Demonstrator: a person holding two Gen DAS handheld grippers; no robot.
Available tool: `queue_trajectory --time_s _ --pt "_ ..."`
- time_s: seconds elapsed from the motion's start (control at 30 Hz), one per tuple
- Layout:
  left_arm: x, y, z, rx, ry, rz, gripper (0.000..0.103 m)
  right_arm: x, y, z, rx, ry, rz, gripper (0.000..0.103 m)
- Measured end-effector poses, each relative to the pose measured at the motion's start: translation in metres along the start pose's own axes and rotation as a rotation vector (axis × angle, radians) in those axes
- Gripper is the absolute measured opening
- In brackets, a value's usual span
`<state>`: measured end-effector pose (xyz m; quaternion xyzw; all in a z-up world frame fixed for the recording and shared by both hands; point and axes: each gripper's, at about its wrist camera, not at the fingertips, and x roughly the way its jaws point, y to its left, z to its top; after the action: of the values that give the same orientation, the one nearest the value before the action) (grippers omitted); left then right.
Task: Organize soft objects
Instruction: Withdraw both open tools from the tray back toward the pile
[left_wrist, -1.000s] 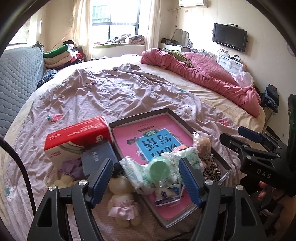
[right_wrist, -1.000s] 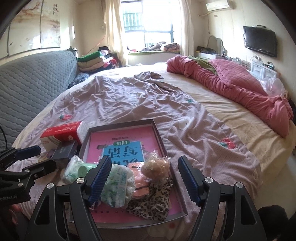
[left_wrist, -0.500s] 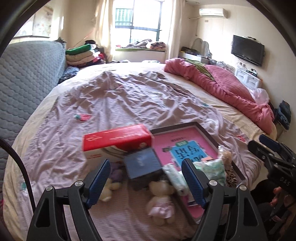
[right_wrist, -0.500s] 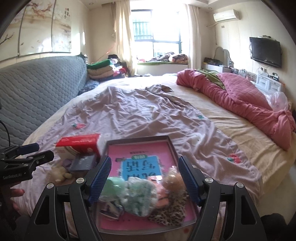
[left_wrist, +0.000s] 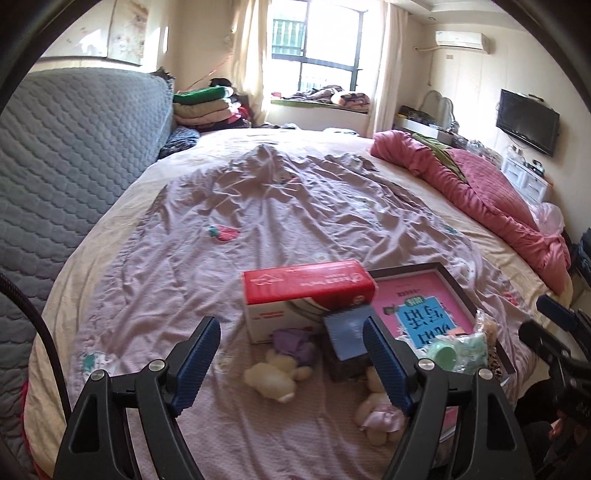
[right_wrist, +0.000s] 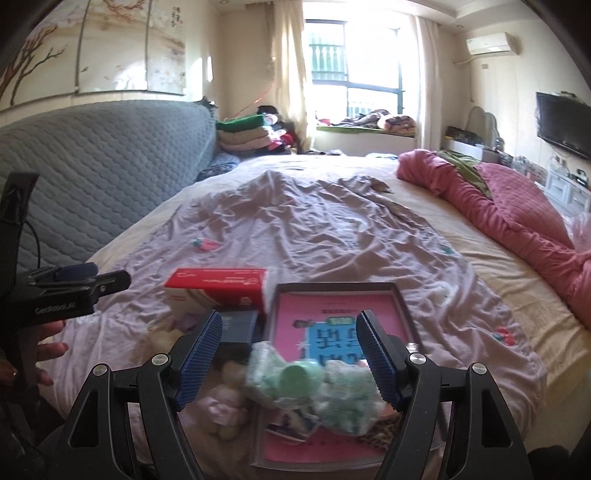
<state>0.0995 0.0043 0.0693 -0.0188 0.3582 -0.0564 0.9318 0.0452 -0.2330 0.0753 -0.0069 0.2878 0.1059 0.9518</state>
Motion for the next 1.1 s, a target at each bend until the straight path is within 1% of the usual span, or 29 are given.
queue_trajectory --time_s 0.1,0.17,0.37,0.53,0.63,0.7,0.83,0.93,1.1 --pt "-0.001 0.011 0.000 -0.021 0.000 0.011 0.079 0.005 0.016 0.000 -0.026 0.024 0.029 0.076" --pt "-0.002 0.019 0.000 -0.033 -0.001 0.016 0.079 0.007 0.024 0.000 -0.042 0.026 0.027 0.076" --pt "-0.004 0.029 0.001 -0.040 0.004 0.030 0.079 0.013 0.041 0.001 -0.044 0.062 0.057 0.076" --pt "-0.004 0.034 -0.001 -0.043 0.015 0.021 0.079 0.018 0.053 0.000 -0.060 0.090 0.052 0.076" --pt "-0.002 0.034 -0.002 -0.034 0.026 0.025 0.079 0.022 0.056 -0.004 -0.032 0.103 0.063 0.076" --pt "0.002 0.034 -0.003 -0.025 0.036 0.029 0.079 0.027 0.057 -0.007 -0.020 0.122 0.085 0.076" --pt "0.010 0.031 -0.008 -0.006 0.064 0.034 0.079 0.042 0.056 -0.020 0.057 0.170 0.148 0.076" --pt "0.017 0.028 -0.012 0.005 0.075 0.019 0.079 0.052 0.057 -0.029 0.095 0.191 0.153 0.076" --pt "0.029 0.029 -0.018 0.006 0.100 0.006 0.079 0.066 0.060 -0.039 0.108 0.214 0.136 0.076"
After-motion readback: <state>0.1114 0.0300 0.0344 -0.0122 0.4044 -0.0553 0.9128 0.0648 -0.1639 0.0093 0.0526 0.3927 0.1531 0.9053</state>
